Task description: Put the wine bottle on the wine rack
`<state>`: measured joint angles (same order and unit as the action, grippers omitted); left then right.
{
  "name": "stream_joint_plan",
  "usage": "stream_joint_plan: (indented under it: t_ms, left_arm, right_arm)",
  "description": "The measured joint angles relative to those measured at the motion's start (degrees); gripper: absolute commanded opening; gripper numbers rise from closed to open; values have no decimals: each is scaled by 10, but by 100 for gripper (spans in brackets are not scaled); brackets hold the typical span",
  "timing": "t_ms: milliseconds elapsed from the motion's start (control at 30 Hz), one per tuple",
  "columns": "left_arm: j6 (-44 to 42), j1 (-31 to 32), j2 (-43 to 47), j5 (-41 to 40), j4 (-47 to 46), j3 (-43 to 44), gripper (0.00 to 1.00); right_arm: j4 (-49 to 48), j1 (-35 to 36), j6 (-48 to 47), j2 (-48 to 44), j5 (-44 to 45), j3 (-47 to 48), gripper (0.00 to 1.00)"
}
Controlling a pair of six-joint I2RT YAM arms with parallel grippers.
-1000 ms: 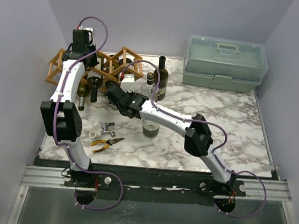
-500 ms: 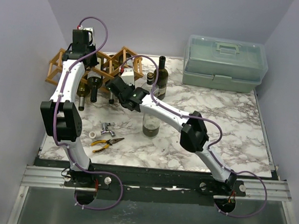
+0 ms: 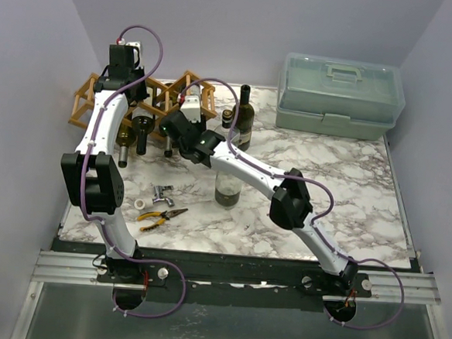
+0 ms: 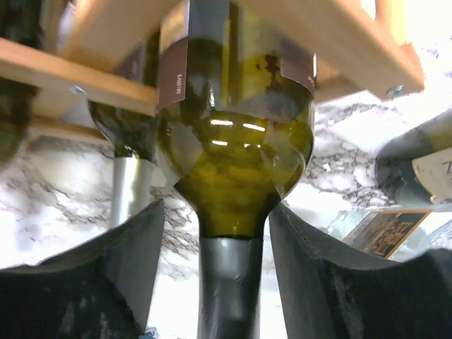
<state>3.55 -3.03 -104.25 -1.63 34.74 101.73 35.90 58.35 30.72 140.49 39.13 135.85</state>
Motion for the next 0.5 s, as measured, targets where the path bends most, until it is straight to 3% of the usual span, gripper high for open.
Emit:
stream_joint_plan:
  t_ms: [300,500]
  left_arm:
    - [0,0,0,1,0,0,0]
    - [0,0,0,2,0,0,0]
  right_arm:
    - [-40,9,-6,0,11,16,92]
    - [-34,31,1,-7,11,-13,100]
